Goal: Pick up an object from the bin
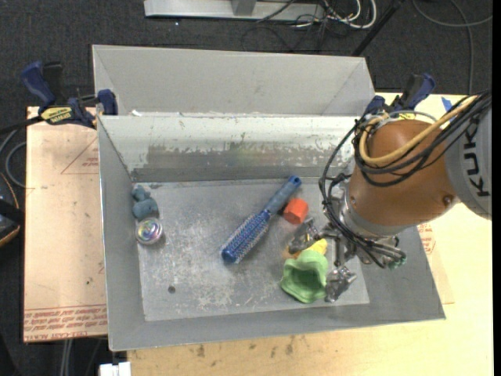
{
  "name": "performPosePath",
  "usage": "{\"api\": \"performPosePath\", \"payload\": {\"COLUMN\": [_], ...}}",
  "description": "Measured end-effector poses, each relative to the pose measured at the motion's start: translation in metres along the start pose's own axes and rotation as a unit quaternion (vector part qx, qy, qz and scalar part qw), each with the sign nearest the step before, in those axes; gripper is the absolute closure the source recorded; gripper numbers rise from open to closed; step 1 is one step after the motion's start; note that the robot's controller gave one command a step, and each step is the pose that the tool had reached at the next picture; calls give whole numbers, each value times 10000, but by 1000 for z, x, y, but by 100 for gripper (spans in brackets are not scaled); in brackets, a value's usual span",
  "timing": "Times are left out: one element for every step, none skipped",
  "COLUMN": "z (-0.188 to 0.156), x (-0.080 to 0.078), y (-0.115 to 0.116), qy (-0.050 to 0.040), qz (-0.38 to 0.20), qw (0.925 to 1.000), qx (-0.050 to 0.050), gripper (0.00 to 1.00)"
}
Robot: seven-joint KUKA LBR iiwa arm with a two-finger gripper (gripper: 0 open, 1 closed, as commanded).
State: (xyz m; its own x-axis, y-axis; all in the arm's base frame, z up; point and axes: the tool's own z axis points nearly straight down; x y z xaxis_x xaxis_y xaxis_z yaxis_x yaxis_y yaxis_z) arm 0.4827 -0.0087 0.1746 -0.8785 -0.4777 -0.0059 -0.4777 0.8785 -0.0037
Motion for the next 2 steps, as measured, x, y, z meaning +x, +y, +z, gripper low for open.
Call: {"api": "performPosePath", "payload": {"z": [95, 93], "x": [-6, -4], "y": [-4, -3], "qy": [-57, -11], "qz": [505, 507], "qw": [9987, 9987], "qx": [8, -9], "gripper": [0, 100]}}
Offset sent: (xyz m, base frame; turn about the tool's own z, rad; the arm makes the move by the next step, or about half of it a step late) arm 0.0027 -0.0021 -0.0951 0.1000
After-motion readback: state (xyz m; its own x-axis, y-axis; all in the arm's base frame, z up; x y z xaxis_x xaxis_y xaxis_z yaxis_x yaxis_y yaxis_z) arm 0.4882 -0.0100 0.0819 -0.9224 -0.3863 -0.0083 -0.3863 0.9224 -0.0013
